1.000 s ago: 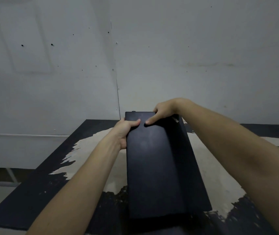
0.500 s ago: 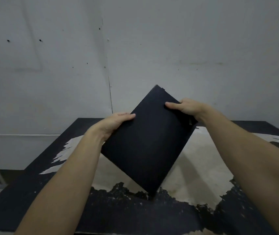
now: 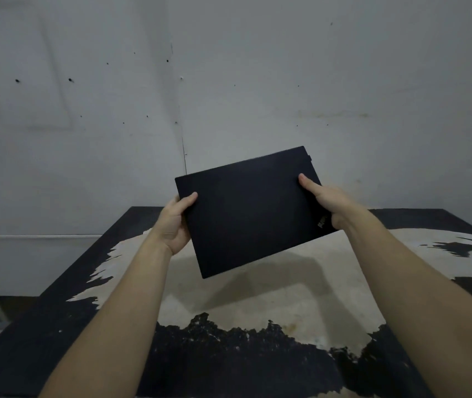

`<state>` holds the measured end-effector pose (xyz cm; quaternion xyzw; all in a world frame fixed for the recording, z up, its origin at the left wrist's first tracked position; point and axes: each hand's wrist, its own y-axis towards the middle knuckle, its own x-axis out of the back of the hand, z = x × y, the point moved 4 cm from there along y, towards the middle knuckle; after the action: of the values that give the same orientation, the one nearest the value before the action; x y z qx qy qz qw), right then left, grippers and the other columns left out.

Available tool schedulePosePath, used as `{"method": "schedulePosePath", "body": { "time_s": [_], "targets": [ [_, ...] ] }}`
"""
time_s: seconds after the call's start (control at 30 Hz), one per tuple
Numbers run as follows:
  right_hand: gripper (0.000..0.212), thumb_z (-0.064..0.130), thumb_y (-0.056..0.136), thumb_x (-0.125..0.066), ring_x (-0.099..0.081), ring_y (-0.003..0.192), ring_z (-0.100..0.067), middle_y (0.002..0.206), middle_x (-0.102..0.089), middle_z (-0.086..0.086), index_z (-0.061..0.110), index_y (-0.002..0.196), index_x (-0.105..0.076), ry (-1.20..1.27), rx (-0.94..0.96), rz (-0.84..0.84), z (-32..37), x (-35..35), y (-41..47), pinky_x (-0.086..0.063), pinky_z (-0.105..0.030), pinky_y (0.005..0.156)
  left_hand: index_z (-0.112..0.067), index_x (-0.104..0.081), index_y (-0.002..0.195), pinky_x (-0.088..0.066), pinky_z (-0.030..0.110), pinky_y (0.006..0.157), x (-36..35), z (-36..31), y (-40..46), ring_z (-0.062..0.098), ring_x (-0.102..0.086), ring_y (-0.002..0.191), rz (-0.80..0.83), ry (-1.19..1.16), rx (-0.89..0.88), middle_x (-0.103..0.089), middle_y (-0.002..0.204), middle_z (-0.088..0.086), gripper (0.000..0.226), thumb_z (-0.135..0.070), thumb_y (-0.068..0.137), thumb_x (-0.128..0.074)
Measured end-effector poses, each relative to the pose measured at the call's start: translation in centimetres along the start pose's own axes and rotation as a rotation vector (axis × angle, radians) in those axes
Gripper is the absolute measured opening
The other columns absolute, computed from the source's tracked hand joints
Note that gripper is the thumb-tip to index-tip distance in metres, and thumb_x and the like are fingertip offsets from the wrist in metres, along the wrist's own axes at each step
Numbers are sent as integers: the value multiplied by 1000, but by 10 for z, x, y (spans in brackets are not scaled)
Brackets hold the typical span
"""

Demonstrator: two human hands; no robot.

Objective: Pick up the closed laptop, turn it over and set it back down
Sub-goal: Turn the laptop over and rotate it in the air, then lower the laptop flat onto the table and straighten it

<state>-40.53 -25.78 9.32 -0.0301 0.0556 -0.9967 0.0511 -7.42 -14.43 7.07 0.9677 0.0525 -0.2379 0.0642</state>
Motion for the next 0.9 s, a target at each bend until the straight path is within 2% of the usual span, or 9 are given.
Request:
{"method": "schedulePosePath", "body": {
  "time_s": [0.1,0.23,0.43,0.57,0.77,0.9],
  "targets": [
    [69,67,60,-91,-82,79,-25,89,-85,0,16,104,-78,53,-7,-17,-4,-4,-1,-64,-34,56,-19,-62,129,-64,42,75,-6,5,0,29,-73,106,-33,13,-35,-77,118,8,33,-25,97,-65],
    [70,67,61,-91,-79,91,-27,99,-84,-3,15,106,-78,98,-8,-51,-10,-5,-1,-64,-36,65,-30,-62,130,-64,41,74,-5,14,-3,26,-74,105,-47,50,-40,-77,119,3,35,-32,95,-67],
    [68,69,65,-88,-80,84,-23,86,-85,2,17,107,-77,145,-40,-59,-20,0,-4,-63,-31,52,-40,-58,130,-64,36,68,-7,30,-7,19,-75,99,-93,169,-83,-77,116,-7,34,-30,98,-64],
    [68,69,68,-85,-78,90,-25,101,-82,-2,16,109,-75,133,-39,-98,-27,8,-3,-61,-32,59,-34,-55,138,-63,34,67,-14,32,0,17,-75,97,-131,231,-124,-73,121,-5,40,-27,99,-63],
    [47,47,81,-87,-77,81,-26,99,-81,-8,7,103,-75,91,-9,-126,-41,22,-2,-61,-32,59,-25,-56,137,-62,27,60,-17,44,18,13,-77,86,-156,278,-100,-74,119,-1,40,-25,98,-64],
    [48,31,83,-88,-76,70,-24,98,-76,-8,6,117,-67,57,46,-131,-45,26,0,-55,-25,42,-21,-50,136,-61,29,61,-15,54,31,17,-74,93,-210,329,-66,-69,125,3,44,-28,96,-67]
  ]
}}
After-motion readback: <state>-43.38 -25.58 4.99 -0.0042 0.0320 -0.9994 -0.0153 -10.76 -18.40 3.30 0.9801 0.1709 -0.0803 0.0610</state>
